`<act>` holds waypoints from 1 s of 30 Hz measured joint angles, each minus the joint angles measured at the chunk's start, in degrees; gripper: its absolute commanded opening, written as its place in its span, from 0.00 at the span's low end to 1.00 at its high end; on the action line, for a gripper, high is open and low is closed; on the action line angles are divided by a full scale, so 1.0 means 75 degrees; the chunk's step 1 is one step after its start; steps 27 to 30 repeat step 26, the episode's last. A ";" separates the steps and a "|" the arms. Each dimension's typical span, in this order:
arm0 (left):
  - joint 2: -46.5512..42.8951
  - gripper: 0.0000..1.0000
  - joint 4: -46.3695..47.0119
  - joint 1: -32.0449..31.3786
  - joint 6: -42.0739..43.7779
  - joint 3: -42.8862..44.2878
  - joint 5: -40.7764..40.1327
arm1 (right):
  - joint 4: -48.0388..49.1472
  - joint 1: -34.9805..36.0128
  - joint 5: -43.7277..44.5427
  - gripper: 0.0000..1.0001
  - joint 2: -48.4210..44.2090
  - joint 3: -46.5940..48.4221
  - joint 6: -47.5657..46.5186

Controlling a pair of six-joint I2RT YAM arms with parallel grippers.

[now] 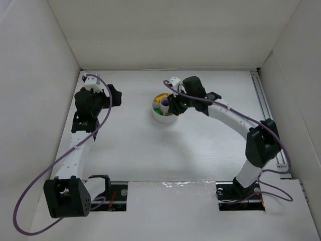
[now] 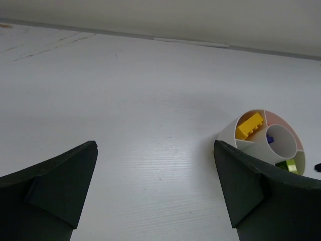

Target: Sort the legos into containers by color

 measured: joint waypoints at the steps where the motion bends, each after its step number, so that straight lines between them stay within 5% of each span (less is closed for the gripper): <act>1: 0.0000 1.00 -0.0079 -0.0032 0.0061 0.0015 0.0017 | 0.0041 -0.0032 -0.0035 0.45 -0.0242 -0.0140 -0.0006; 4: 0.0090 1.00 -0.0592 -0.0050 0.0356 0.0245 0.0154 | 0.0134 -0.0210 -0.0096 0.49 -0.1017 -0.0364 -0.0009; 9: 0.0367 1.00 -0.1326 -0.0050 0.0796 0.0714 0.0140 | 0.0612 -0.1218 -0.0216 0.80 -0.1894 -0.0437 0.0254; 14: 0.0367 1.00 -0.1693 -0.0050 0.1183 0.0694 -0.0067 | 0.0775 -0.2806 -0.0134 0.92 -0.2017 -0.1070 0.0443; 21: 0.0367 1.00 -0.1667 0.0006 0.1486 -0.0207 -0.0423 | 0.0766 -0.4284 -0.0006 0.99 -0.1967 -0.2081 0.0399; 30: 0.0370 1.00 -0.1664 0.0038 0.1661 -0.0880 -0.0656 | 0.0793 -0.4465 -0.0006 0.99 -0.1970 -0.2317 0.0216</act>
